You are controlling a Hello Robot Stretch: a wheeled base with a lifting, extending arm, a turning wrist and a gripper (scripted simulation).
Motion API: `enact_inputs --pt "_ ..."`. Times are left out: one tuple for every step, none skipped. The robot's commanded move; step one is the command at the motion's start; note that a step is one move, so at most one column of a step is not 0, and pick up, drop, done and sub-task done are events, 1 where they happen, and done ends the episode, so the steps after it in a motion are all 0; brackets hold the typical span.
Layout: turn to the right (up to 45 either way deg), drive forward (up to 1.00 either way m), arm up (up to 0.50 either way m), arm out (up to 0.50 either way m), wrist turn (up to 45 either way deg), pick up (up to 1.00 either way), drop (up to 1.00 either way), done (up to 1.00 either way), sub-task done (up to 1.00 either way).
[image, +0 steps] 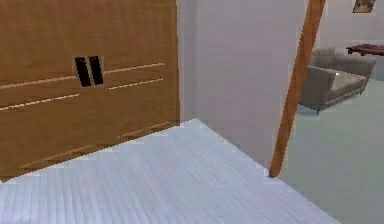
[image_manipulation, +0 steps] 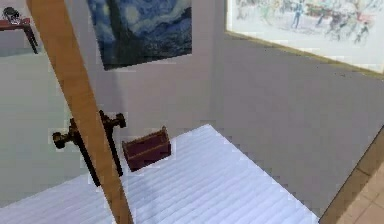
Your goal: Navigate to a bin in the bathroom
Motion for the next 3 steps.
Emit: enact_inputs --pt "15.0 0.00 0.00 0.00 0.0 0.00 0.00 0.00 0.00" --pt "3.0 0.00 0.00 0.00 0.0 0.00 0.00 0.00 0.00" --pt "-45.0 0.00 0.00 0.00 0.0 0.00 0.00 0.00 0.00"
